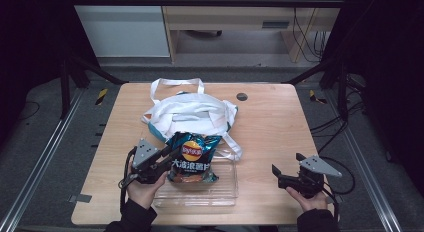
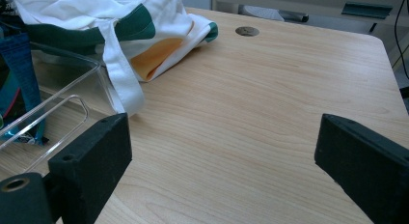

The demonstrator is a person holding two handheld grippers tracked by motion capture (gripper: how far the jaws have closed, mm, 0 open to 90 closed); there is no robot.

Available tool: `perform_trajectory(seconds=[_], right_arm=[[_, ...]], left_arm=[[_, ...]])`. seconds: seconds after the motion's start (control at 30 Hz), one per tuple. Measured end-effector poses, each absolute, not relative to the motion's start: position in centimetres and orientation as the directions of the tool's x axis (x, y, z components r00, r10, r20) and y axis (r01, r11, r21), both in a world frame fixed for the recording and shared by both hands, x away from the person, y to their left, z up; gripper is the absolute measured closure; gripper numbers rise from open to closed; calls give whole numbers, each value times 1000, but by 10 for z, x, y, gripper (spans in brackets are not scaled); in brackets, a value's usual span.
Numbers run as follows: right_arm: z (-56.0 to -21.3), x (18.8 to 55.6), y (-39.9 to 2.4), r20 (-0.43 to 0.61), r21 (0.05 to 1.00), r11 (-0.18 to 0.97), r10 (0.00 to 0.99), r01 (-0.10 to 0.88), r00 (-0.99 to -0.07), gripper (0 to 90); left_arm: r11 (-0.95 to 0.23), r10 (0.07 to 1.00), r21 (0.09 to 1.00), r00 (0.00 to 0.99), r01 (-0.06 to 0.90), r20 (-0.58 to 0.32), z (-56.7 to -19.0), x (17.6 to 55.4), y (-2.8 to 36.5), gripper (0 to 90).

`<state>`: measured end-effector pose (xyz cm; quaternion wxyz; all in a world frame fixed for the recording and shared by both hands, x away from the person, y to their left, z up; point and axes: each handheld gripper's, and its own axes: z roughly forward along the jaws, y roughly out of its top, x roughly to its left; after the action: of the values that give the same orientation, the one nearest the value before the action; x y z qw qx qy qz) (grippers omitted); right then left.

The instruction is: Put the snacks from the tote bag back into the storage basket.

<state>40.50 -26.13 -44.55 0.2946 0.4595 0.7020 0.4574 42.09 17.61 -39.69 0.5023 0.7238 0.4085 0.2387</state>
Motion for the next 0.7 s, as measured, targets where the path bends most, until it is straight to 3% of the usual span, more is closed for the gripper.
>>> perform_trajectory(seconds=[0.7], right_arm=[[-445,404,-262,4,916,159,914,367,-405,63]], left_arm=[[-189,822,929,569,319,-28,-389,413,184,541]])
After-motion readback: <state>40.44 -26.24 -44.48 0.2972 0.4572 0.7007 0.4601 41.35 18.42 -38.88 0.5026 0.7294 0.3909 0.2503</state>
